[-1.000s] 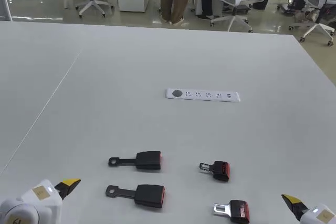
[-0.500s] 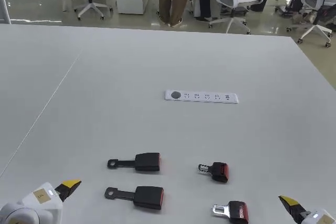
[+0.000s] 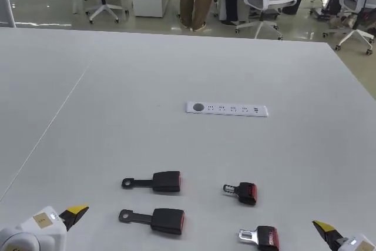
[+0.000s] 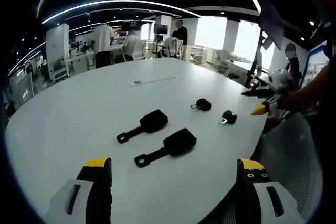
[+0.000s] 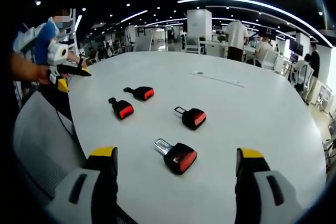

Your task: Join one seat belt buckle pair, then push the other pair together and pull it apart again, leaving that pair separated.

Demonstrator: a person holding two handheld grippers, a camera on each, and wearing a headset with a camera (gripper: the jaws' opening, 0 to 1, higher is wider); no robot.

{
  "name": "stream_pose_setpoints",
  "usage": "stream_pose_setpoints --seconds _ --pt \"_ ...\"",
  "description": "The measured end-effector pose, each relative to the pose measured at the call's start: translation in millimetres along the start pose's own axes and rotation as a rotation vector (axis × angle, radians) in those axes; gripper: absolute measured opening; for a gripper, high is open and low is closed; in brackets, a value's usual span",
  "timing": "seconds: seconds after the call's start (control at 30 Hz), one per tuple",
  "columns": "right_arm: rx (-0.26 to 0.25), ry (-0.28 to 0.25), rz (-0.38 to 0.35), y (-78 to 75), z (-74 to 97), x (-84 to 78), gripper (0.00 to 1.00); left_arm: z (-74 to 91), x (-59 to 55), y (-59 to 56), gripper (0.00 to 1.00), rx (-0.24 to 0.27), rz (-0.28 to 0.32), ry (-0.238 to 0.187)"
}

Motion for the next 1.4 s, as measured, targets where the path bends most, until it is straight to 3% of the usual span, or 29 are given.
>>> stream_pose_setpoints --seconds 0.43,0.93,1.4 --pt "0.012 0.001 0.001 2.9 -1.0 -0.5 0.94 -2.8 -6.3 -2.5 1.0 -0.008 0.005 0.013" --pt "0.02 -0.015 0.007 3.4 -5.7 9.1 0.94 -3.8 -5.1 1.2 1.0 -0.008 0.016 0.007" --pt "0.037 -0.02 0.02 4.9 -6.0 9.5 0.94 -5.2 -4.2 -3.9 1.0 -0.017 0.012 0.009"
Point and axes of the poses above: the centre of the closed fingertips' face, and the gripper's own axes: z roughly backward along the fingers, y roughly to its left, x roughly out of its top, the point moved 1 cm from there along z, roughly backward along the fingers, and after that the axes turned 14 degrees about z, right-handed, at the moved point
